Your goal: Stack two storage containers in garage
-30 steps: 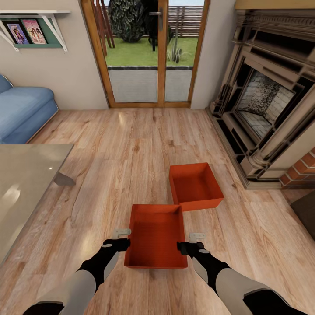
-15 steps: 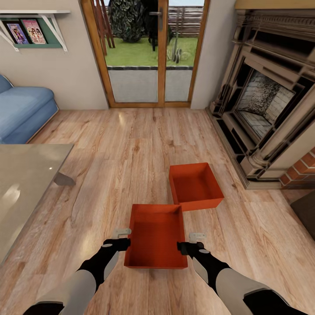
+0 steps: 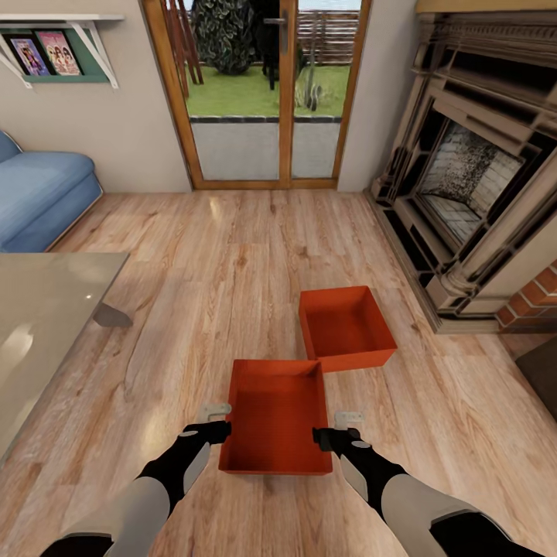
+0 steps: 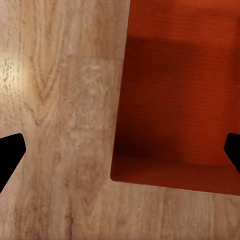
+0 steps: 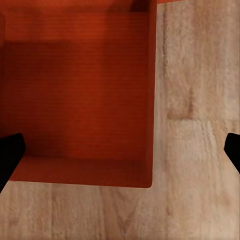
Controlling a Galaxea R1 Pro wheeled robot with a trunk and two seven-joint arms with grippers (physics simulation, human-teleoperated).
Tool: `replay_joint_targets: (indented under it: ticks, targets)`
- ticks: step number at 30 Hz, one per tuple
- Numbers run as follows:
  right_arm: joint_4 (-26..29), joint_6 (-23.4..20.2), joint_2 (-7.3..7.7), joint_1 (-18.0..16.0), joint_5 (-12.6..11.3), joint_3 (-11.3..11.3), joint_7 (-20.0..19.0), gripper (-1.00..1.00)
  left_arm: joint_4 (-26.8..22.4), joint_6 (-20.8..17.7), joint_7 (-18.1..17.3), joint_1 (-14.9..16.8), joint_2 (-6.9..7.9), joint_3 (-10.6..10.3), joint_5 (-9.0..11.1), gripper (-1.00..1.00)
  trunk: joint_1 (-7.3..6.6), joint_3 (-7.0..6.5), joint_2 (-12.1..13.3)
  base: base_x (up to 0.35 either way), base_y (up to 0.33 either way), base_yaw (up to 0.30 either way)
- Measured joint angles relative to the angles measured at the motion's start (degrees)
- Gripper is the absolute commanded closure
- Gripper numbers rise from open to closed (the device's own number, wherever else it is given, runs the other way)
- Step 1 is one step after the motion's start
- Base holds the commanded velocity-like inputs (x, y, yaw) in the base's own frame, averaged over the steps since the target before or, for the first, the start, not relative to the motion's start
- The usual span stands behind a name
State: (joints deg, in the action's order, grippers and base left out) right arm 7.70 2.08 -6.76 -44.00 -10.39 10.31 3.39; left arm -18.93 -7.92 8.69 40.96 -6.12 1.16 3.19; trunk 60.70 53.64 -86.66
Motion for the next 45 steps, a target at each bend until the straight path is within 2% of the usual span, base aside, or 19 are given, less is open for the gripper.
replay_joint_targets:
  ticks: [39,45]
  targets:
    - [0.08,0.0,0.26,0.0,0.01,-0.08,-0.2,-1.0,-0.29,0.29,-0.13,0.0,0.09,0.12,-0.01,-1.0,8.57,7.0,-15.64,0.0,0.0,0.0]
    - [0.0,0.0,0.36,0.0,0.0,-0.09,-0.2,-1.0,-2.87,0.29,-0.13,0.0,0.01,-0.13,-0.01,-1.0,9.89,8.08,-18.05,0.0,0.0,0.0]
